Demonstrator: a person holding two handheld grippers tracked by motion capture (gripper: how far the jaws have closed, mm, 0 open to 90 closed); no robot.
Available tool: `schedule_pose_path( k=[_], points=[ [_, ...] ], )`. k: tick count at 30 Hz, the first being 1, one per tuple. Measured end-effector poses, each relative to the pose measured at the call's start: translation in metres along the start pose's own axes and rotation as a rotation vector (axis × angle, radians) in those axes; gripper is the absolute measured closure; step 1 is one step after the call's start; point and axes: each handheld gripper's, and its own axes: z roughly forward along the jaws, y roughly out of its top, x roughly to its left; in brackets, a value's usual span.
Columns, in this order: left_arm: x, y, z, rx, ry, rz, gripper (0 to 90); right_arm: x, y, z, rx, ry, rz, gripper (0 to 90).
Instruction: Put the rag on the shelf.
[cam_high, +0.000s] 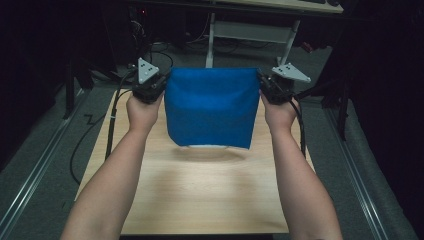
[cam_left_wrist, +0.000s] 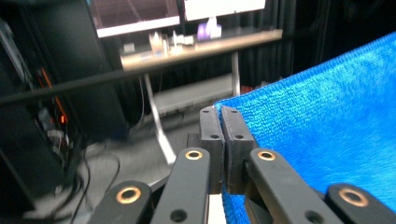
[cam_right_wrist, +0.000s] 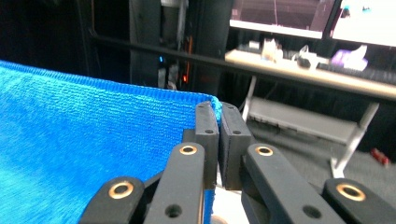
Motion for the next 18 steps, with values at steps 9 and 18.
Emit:
schedule_pose_path(
  k=[9,18],
  points=[
    [-0.001,-0.046,0.025,0.155,-0.029,-0.023,89.0,-0.002,-0.041,0.035,0.147,0.014,0.009,88.3],
    [-0.003,-0.091,0.029,0.247,-0.1,-0.059,89.0,0.002,-0.087,0.043,0.242,0.071,0.05,88.3]
  ],
)
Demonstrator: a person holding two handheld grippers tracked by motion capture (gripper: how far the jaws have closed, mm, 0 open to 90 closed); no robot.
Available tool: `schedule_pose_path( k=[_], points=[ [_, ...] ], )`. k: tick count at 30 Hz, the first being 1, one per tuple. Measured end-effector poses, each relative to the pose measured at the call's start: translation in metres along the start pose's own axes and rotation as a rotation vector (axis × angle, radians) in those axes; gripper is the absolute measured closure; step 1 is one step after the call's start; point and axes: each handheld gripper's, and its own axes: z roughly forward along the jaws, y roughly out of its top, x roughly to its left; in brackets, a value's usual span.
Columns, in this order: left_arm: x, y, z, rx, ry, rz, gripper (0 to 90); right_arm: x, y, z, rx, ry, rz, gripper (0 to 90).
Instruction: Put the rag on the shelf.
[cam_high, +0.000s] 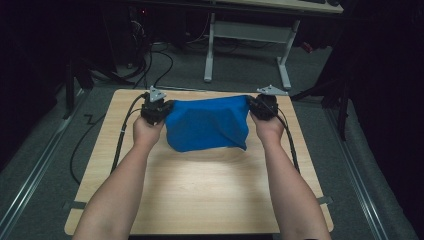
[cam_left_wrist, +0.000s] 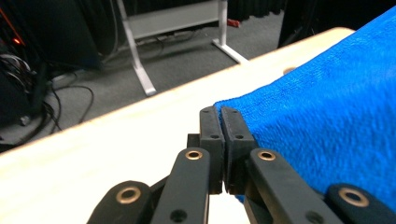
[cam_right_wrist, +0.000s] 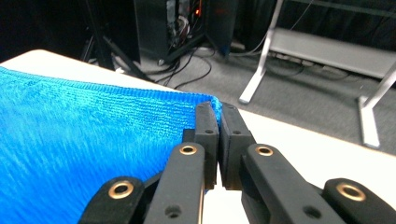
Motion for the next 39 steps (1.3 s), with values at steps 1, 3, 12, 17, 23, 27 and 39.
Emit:
schedule_pose_path(
  k=[1,3,12,17,23,27,39],
  points=[
    [-0.001,-0.005,0.001,0.003,-0.007,-0.006,89.1,0.0,-0.003,0.001,0.006,0.004,0.003,88.3],
    [-0.001,-0.011,0.003,0.013,-0.025,-0.018,89.0,0.002,-0.013,0.005,0.026,0.016,0.011,88.2],
    [-0.008,-0.034,0.012,0.048,-0.065,-0.033,88.9,0.013,-0.048,0.017,0.086,0.048,0.031,88.1],
    [-0.007,-0.043,0.015,0.065,-0.074,-0.055,88.8,0.017,-0.058,0.019,0.099,0.055,0.032,88.1],
    [-0.011,-0.049,0.02,0.078,-0.088,-0.058,88.5,0.015,-0.069,0.02,0.113,0.056,0.048,88.0],
    [-0.014,-0.052,0.022,0.08,-0.097,-0.064,88.3,0.016,-0.074,0.019,0.116,0.058,0.047,87.6],
    [-0.009,-0.048,0.008,0.047,-0.067,-0.105,71.0,0.004,-0.068,0.004,0.074,0.044,0.093,70.8]
  ],
)
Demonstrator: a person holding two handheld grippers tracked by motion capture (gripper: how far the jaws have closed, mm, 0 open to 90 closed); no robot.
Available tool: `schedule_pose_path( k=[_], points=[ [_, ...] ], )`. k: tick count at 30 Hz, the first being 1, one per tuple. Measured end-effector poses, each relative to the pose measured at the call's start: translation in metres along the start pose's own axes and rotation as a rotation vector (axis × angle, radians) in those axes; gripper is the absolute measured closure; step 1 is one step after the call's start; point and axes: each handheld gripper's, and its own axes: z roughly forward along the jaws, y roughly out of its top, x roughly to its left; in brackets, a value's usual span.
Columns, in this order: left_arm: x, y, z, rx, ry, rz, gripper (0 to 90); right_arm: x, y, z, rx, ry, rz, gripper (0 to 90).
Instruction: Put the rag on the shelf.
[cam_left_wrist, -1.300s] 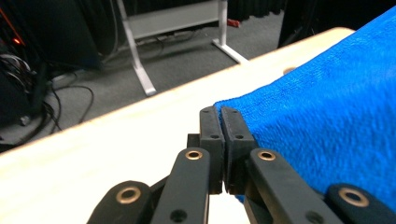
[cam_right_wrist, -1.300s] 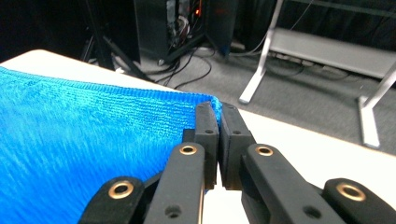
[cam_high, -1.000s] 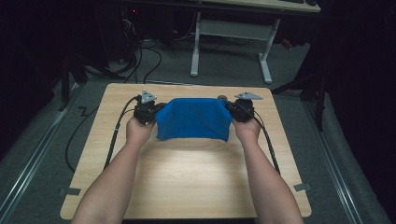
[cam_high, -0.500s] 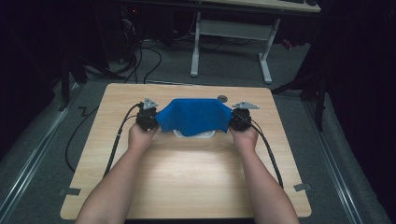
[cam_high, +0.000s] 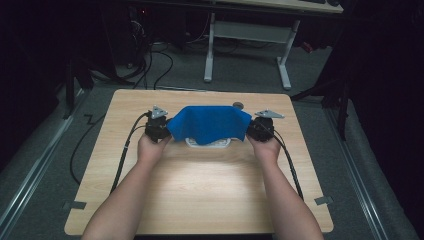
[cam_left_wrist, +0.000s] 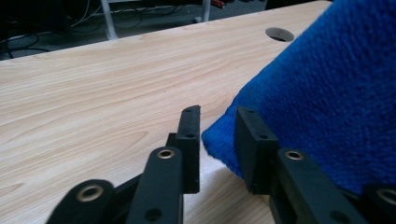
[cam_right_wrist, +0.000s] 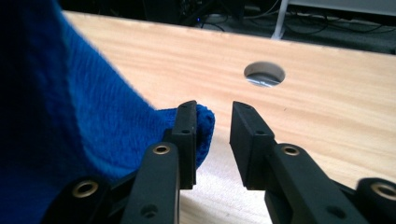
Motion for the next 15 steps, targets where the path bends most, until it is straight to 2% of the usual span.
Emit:
schedule_pose_path(
  k=[6,11,15],
  points=[
    [0.008,0.008,-0.018,-0.043,0.021,-0.017,63.2,-0.002,0.016,-0.015,-0.039,-0.016,-0.014,66.0],
    [0.016,0.016,-0.033,-0.071,0.06,-0.02,61.2,-0.003,0.032,-0.026,-0.067,-0.021,-0.03,61.1],
    [0.021,0.02,-0.041,-0.102,0.089,-0.038,59.9,-0.003,0.045,-0.031,-0.086,-0.033,-0.043,58.4]
  ],
)
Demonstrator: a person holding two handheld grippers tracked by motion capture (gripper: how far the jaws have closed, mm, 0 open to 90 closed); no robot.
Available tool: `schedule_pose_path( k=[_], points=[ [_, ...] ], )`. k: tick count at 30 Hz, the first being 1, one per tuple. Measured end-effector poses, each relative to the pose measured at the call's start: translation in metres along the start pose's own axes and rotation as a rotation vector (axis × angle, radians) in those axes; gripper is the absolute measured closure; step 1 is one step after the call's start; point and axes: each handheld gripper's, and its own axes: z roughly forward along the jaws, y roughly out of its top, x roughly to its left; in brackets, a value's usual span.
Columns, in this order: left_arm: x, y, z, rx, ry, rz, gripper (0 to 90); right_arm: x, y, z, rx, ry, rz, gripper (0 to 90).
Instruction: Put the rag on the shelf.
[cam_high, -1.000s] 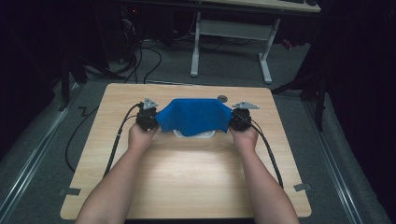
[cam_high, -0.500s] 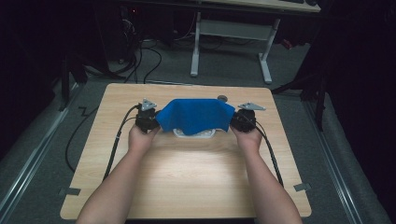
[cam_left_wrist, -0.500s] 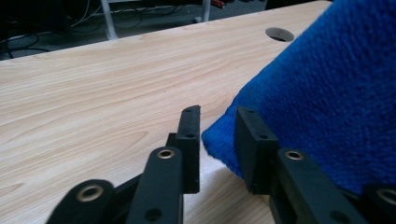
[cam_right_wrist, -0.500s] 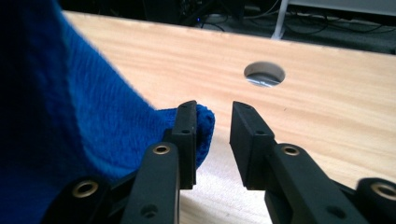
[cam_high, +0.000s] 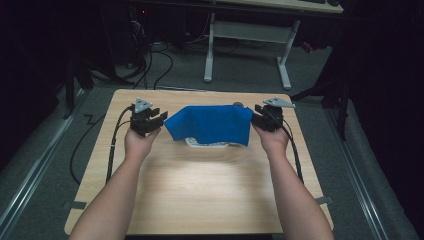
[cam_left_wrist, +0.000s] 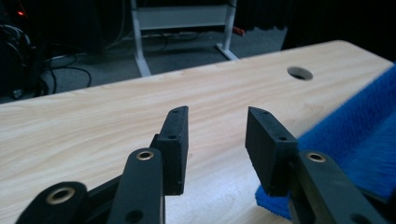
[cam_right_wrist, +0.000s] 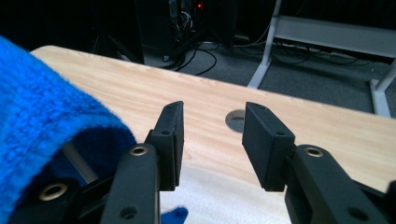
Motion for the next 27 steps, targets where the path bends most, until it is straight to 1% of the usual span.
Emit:
schedule_pose_path(
  k=[3,5,7,10,11,13,16,17,18,20,22,24,25,26,27],
  points=[
    [0.002,0.003,-0.001,0.017,0.002,0.009,59.3,0.0,0.006,-0.001,-0.006,-0.009,-0.008,57.6],
    [0.002,0.004,-0.002,0.011,0.006,0.016,58.8,-0.001,0.007,-0.002,-0.004,-0.017,-0.013,57.2],
    [0.002,0.005,-0.004,0.008,0.005,0.012,58.2,-0.001,0.007,-0.002,-0.002,-0.018,-0.018,56.4],
    [0.002,0.005,-0.006,0.014,0.009,0.016,56.2,-0.003,0.004,-0.007,-0.005,-0.026,-0.023,54.5],
    [0.002,0.005,-0.008,0.014,0.013,0.02,56.2,-0.003,0.004,-0.007,-0.005,-0.026,-0.023,54.5],
    [0.002,0.005,-0.011,0.01,0.011,0.014,55.9,-0.005,0.002,-0.011,-0.011,-0.025,-0.019,53.8],
    [0.001,0.001,-0.018,0.004,0.011,0.011,56.0,-0.005,-0.001,-0.017,0.004,-0.026,-0.028,52.5],
    [0.0,0.0,-0.02,0.002,0.012,0.011,56.0,-0.004,-0.002,-0.02,0.002,-0.027,-0.035,52.6],
    [0.0,-0.002,-0.023,0.001,0.014,0.01,56.0,-0.003,-0.004,-0.026,-0.02,-0.029,-0.04,52.6],
    [-0.001,-0.005,-0.028,0.003,0.017,0.008,55.9,-0.003,-0.005,-0.029,-0.023,-0.028,-0.041,52.2],
    [0.0,-0.009,-0.034,0.003,0.021,0.006,55.9,-0.002,-0.007,-0.034,-0.016,-0.027,-0.044,49.8],
    [0.0,-0.013,-0.041,-0.009,0.027,0.004,56.0,0.0,-0.009,-0.039,-0.012,-0.027,-0.059,46.9],
    [0.0,-0.014,-0.044,-0.009,0.03,-0.003,56.0,0.002,-0.01,-0.043,-0.027,-0.021,-0.061,46.6],
    [0.0,-0.016,-0.048,-0.014,0.031,-0.008,56.0,0.004,-0.012,-0.046,-0.042,-0.027,-0.066,46.4],
    [0.001,-0.018,-0.051,-0.015,0.031,-0.014,56.0,0.005,-0.013,-0.049,-0.045,-0.029,-0.075,45.9]
  ],
)
